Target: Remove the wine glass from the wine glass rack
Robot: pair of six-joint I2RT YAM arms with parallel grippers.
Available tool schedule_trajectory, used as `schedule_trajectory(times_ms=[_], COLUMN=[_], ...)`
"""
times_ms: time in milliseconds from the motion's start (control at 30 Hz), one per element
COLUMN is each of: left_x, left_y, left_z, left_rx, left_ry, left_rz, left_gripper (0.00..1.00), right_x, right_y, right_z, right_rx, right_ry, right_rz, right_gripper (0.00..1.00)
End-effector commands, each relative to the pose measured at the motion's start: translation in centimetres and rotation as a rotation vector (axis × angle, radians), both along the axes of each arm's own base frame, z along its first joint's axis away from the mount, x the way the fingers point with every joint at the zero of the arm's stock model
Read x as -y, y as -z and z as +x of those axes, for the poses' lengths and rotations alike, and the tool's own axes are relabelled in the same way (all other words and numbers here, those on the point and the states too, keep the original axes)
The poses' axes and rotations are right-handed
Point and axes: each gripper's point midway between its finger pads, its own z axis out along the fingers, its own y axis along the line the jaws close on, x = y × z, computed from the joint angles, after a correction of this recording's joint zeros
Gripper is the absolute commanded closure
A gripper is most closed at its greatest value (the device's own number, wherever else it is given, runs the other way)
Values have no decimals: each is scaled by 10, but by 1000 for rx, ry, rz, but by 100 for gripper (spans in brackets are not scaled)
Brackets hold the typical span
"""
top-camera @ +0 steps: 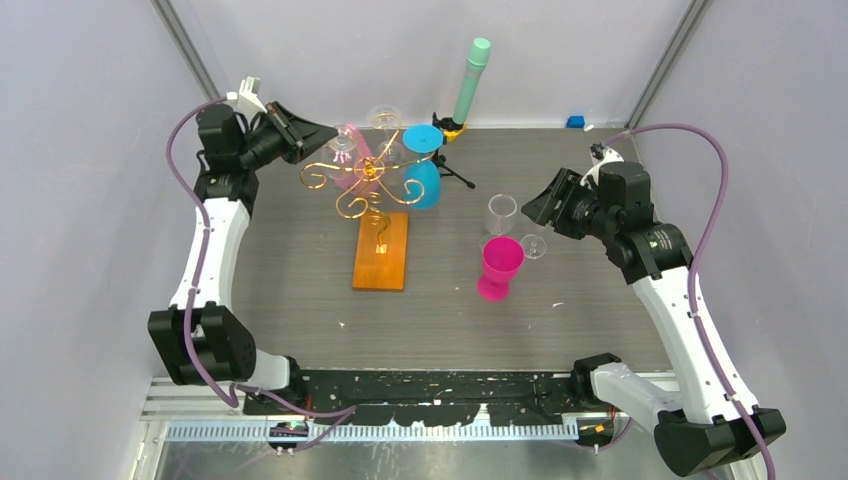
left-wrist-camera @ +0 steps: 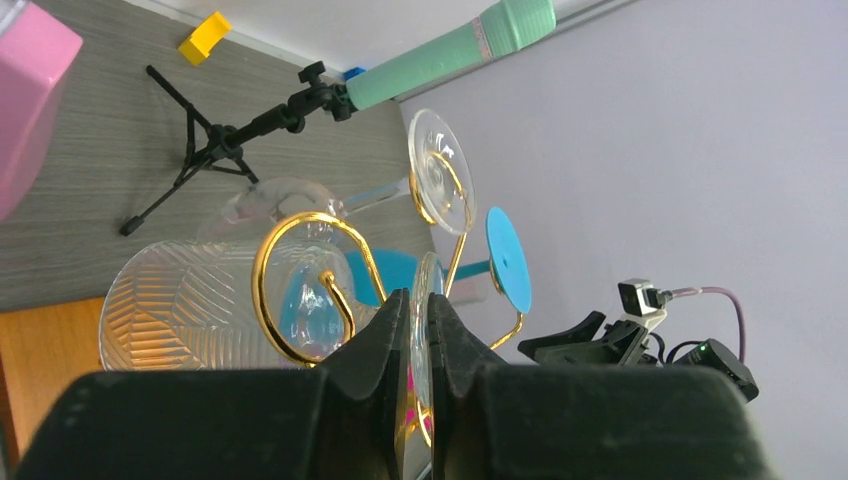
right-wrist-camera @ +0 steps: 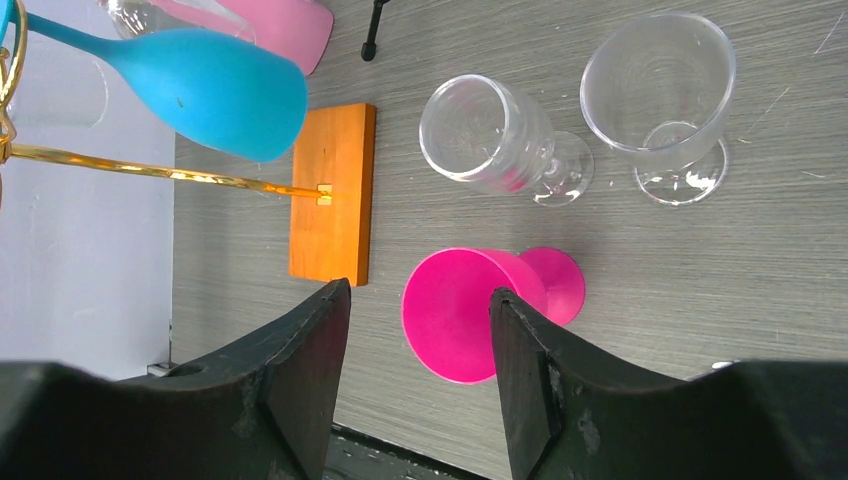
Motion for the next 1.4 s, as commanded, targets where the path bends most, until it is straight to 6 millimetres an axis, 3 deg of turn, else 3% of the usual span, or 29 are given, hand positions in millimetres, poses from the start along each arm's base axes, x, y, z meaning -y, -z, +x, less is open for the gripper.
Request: schedule_trajectory(times_ms=[0,300,433,867,1100,1367], left_x=[1,-2,-12,-46,-64,-62], left_y=[-57,-47,-40,-51,-66,-114], left_z=[-26,-25,-24,-43,-66,-88], left_rx=[191,154,134,154,191,285], left_ry=[14,11,-28,-239,-353,-371], left_rz=[62,82,88,238,358,369], left_gripper=[100,100,100,100,100,100], right_x=[-1,0,0,-1,-1,-5], right_y=[-16,-16,-15,-15,-21,-24], right_z=[3,2,2,0,-2,-1], right_rx=[61,63,62,61,83,87], right_ry=[10,12,11,7,9,2], right_rz=[25,25,24,31,43,73], right_gripper=[41,41,41,39,32,30])
